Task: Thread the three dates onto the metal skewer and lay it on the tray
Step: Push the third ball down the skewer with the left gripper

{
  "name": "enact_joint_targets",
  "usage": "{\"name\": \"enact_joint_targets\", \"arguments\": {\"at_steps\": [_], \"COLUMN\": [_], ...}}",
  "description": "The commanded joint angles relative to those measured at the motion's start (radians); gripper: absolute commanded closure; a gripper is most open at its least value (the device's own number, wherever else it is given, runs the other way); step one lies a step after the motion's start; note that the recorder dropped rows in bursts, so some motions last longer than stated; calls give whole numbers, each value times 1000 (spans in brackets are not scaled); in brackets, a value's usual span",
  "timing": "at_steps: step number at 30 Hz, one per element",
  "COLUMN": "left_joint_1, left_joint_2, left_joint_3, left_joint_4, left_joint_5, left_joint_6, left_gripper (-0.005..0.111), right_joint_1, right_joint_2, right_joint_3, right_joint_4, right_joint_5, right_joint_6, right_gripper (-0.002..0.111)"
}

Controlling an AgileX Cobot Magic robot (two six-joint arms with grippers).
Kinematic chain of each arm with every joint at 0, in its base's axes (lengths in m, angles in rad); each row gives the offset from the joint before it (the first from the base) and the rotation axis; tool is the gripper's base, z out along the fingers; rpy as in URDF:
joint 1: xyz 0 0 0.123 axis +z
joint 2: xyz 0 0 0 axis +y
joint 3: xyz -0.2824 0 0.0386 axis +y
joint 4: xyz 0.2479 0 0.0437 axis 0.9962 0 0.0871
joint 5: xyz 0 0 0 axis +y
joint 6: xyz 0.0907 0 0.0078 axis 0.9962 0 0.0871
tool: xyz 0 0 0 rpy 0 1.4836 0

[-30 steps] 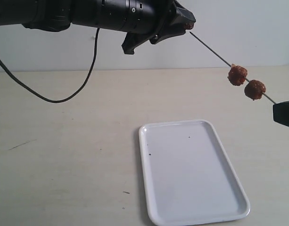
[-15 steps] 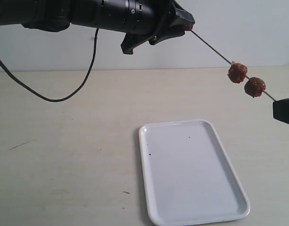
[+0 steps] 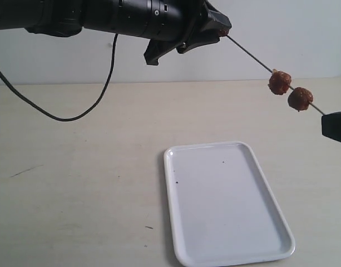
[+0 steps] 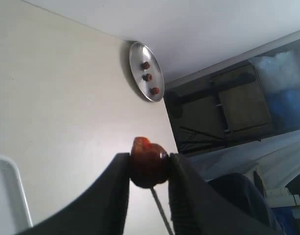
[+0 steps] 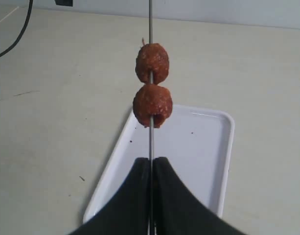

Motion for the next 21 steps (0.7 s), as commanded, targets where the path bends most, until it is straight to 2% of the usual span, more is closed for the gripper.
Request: {"name": "enact_joint_targets", "arguments": {"at_steps": [1, 21], "left_joint_1": [-22, -29], "left_joint_2": [-5, -5], "left_joint_3": [1, 1], "left_joint_4": [-29, -58], "left_joint_5": [22, 53], "left_joint_6": [4, 13], "left_gripper": [79, 79], "right_joint_1": [-3, -3], "right_joint_2": [19, 137], "right_joint_3": [4, 4], "right_joint_4": [16, 135], "right_joint_5": [-60, -256], "right_joint_6": [-8, -10], "right_gripper": [108, 108]}}
